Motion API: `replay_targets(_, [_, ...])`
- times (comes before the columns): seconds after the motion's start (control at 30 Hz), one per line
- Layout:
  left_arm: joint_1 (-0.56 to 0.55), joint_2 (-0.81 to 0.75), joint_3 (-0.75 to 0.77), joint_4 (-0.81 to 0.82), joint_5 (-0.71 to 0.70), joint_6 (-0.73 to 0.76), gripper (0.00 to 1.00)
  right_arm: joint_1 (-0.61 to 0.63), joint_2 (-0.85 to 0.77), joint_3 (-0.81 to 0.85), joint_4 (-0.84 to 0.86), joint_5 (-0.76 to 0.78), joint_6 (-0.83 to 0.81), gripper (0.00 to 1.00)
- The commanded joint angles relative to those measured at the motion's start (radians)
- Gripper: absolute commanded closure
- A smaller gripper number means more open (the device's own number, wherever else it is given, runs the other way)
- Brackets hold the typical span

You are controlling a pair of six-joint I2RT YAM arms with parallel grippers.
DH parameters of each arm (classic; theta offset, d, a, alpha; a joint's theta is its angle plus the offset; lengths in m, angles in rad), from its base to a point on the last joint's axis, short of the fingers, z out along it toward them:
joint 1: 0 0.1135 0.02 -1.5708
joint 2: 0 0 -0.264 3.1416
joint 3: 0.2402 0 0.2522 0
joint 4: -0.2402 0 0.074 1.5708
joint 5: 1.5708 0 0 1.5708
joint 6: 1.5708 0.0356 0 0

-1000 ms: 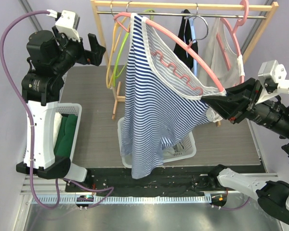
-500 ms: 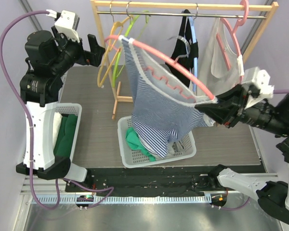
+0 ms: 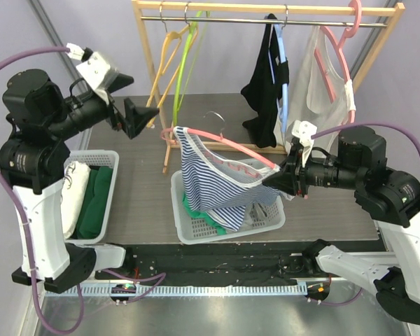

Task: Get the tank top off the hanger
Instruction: Pick up the hanger from the clothesline, then remove the tank top from the hanger.

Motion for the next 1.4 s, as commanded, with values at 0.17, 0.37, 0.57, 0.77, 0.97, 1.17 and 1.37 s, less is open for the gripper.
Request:
replay_targets(0.17, [-0.001, -0.012, -0.14, -0.137, 0.362, 0.125, 0.0, 0.003, 0.041, 0.101, -0.022, -0.111, -0.095, 0.99])
replay_targets(0.37, [-0.061, 0.022, -0.12, -0.287, 0.4, 0.214, 0.0, 0.003, 0.063, 0.157, -0.019, -0.151, -0.109, 0.99])
replay_targets(0.57, [-0.105, 0.022, -0.12, -0.43, 0.392, 0.354, 0.0, 0.003, 0.092, 0.19, -0.027, -0.184, -0.113, 0.99])
replay_targets(0.77, [-0.121, 0.026, -0.099, -0.497, 0.415, 0.429, 0.14, 0.011, 0.119, 0.196, -0.035, -0.206, -0.118, 0.99])
replay_targets(0.97, [-0.137, 0.042, -0.073, -0.542, 0.426, 0.475, 0.43, 0.032, 0.158, 0.226, -0.053, -0.19, -0.129, 0.99])
replay_targets(1.17, [-0.162, 0.052, -0.071, -0.595, 0.395, 0.519, 0.62, 0.037, 0.162, 0.259, -0.056, -0.186, -0.144, 0.99])
replay_targets(1.37, [-0.18, 0.06, -0.063, -0.602, 0.365, 0.542, 0.89, 0.037, 0.161, 0.251, -0.051, -0.186, -0.146, 0.99])
